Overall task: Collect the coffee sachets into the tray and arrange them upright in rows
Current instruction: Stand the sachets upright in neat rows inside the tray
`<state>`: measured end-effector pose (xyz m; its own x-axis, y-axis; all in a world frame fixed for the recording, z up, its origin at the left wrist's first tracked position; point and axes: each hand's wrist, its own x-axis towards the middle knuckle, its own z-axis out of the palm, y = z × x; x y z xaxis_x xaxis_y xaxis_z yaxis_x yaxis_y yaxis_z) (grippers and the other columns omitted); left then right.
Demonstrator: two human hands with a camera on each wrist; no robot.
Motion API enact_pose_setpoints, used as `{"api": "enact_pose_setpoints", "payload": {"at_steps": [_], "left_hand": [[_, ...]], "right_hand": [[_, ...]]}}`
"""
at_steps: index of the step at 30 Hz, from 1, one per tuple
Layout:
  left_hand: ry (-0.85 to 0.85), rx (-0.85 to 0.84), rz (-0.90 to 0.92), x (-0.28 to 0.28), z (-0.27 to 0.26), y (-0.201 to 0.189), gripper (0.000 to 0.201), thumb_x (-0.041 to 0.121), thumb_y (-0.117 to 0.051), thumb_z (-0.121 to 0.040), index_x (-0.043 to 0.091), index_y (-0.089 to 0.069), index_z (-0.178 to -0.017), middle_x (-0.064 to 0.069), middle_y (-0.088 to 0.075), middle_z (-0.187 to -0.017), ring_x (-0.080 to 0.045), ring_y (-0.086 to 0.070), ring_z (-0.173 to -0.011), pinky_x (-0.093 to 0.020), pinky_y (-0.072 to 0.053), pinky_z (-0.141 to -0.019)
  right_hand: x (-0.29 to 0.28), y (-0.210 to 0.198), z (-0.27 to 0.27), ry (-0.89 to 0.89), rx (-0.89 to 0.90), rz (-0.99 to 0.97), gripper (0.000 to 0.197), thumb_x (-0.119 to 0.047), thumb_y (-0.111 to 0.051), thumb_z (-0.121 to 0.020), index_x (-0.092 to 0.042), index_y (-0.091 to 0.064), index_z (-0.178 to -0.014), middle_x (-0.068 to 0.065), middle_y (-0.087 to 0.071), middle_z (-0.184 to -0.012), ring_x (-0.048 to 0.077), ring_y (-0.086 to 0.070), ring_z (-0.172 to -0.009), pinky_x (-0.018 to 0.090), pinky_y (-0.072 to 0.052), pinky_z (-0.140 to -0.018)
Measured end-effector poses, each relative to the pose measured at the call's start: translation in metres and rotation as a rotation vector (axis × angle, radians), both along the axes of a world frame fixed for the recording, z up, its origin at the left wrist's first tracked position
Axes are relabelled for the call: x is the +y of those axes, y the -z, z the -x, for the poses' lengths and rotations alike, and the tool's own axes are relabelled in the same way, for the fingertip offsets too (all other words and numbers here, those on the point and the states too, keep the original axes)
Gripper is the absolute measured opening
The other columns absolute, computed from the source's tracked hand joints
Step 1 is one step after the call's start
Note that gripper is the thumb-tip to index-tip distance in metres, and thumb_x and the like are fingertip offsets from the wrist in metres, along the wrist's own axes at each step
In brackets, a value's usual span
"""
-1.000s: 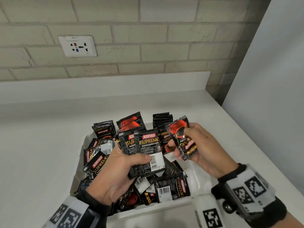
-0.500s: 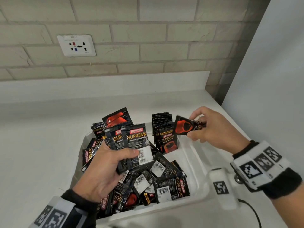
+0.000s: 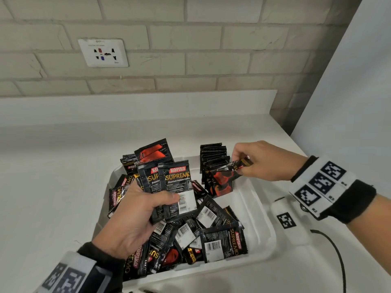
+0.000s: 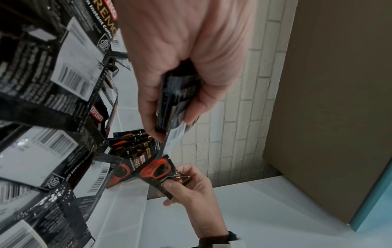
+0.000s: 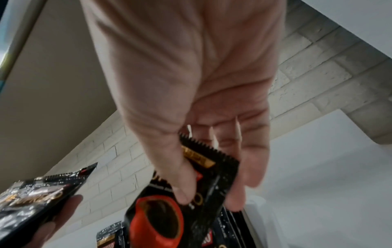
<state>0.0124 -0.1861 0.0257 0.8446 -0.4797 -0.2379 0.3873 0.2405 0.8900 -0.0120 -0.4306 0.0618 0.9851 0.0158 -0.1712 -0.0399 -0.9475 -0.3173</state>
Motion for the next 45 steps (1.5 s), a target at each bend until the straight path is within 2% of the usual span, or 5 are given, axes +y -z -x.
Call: {"api": "enact_pose_setpoints", "payload": {"at_steps": [18, 24, 33, 38, 45], "left_hand": [[-0.014, -0.02, -0.022, 0.009, -0.008, 0.001, 0.048, -0.012, -0.062, -0.05, 0.004, -0.06, -0.095, -0.013, -0.073, -0.074, -0.025, -0.071, -0.064, -0.03, -0.057, -0.049], [-0.083, -0.037, 0.002, 0.021, -0.014, 0.0, 0.119, 0.016, -0.092, 0.002, 0.001, -0.057, -0.111, -0.018, -0.072, -0.085, -0.03, -0.072, -0.071, -0.031, -0.056, -0.05], [-0.025, -0.03, -0.032, 0.018, -0.01, -0.002, 0.061, -0.006, -0.075, -0.035, 0.002, -0.061, -0.094, -0.015, -0.073, -0.075, -0.026, -0.071, -0.063, -0.028, -0.055, -0.046], [0.009, -0.026, -0.037, 0.016, -0.009, -0.004, 0.046, -0.01, -0.066, -0.044, 0.003, -0.062, -0.088, -0.014, -0.073, -0.071, -0.024, -0.071, -0.06, -0.027, -0.054, -0.045], [0.004, -0.008, -0.028, 0.018, -0.011, -0.004, 0.048, -0.011, -0.07, -0.044, 0.001, -0.063, -0.09, -0.016, -0.072, -0.073, -0.027, -0.071, -0.061, -0.027, -0.054, -0.045]], "right_hand": [[0.034, 0.02, -0.033, -0.253, 0.008, 0.551, 0.007, -0.005, -0.052, -0.086, -0.008, -0.053, -0.092, 0.004, -0.054, -0.085, 0.02, -0.046, -0.068, 0.022, -0.025, -0.045], [0.042, 0.019, -0.034, -0.32, -0.024, 0.695, 0.029, -0.006, -0.051, -0.088, -0.01, -0.041, -0.115, 0.002, -0.041, -0.075, 0.022, -0.042, -0.065, 0.024, -0.02, -0.043], [0.034, 0.011, -0.027, -0.309, -0.013, 0.584, 0.033, 0.007, -0.042, -0.085, -0.021, -0.028, -0.093, -0.002, -0.031, -0.07, 0.016, -0.033, -0.054, 0.024, -0.023, -0.045], [0.036, 0.017, -0.029, -0.32, 0.05, 0.587, 0.031, 0.004, -0.045, -0.087, -0.012, -0.038, -0.113, 0.0, -0.029, -0.067, 0.014, -0.03, -0.052, 0.024, -0.023, -0.044], [0.034, 0.021, -0.023, -0.241, 0.18, 0.407, 0.046, -0.041, -0.064, -0.082, -0.02, -0.051, -0.12, 0.001, -0.056, -0.11, 0.019, -0.053, -0.091, 0.027, -0.036, -0.064]]}}
